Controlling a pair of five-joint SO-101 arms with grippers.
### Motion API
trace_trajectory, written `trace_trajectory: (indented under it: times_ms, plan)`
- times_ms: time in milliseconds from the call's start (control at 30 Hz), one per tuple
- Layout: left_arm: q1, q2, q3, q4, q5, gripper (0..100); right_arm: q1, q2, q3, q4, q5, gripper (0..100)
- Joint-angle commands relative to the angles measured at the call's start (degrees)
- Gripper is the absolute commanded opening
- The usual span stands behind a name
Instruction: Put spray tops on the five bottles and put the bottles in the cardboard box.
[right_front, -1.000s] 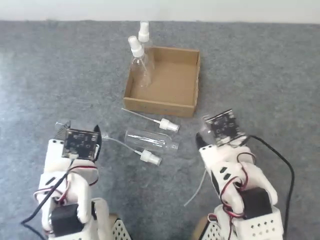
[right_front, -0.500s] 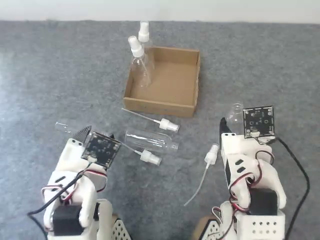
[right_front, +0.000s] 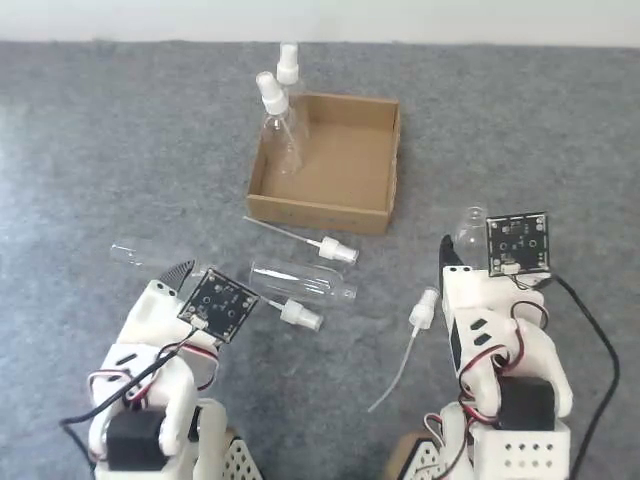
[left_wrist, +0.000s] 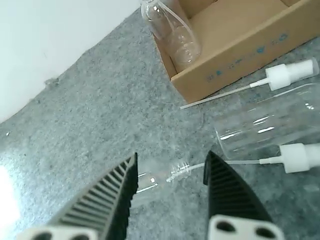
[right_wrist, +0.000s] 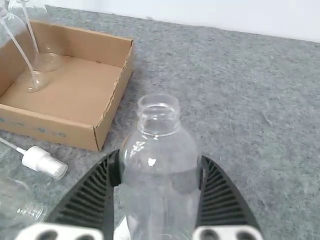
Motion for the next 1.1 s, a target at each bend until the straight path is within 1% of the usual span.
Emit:
trace_trajectory:
  times_ms: [0, 333, 567, 667, 800, 900, 1067]
  plan:
    - [0.4, -0.7, -3.1, 0.8, -0.4, 20, 0.6, -0.6, -0.5, -1.9, -0.3, 4.7]
    - [0.5, 0.6, -3.6, 1.1, -0.4, 20, 0.6, -0.6, -0.5, -1.8, -0.1, 4.7]
    - [3.9, 15.8, -8.7, 1.3, -0.1, 20, 0.6, -0.6, -0.5, -1.8, 0.0, 4.7]
    - [5.1, 20.1, -10.4, 1.4, -0.1, 20, 0.6, -0.6, -0.5, -1.8, 0.0, 4.7]
    - [9.1, 23.3, -11.0, 3.7, -0.5, 20, 0.6, -0.6, -0.5, -1.8, 0.1, 4.7]
    - [12.6, 26.5, -11.1, 4.0, -2.6, 20, 0.6, -0.6, -0.5, -1.8, 0.1, 4.7]
    - [17.3, 34.7, -11.9, 4.0, -3.3, 20, 0.6, -0.6, -0.5, -1.8, 0.1, 4.7]
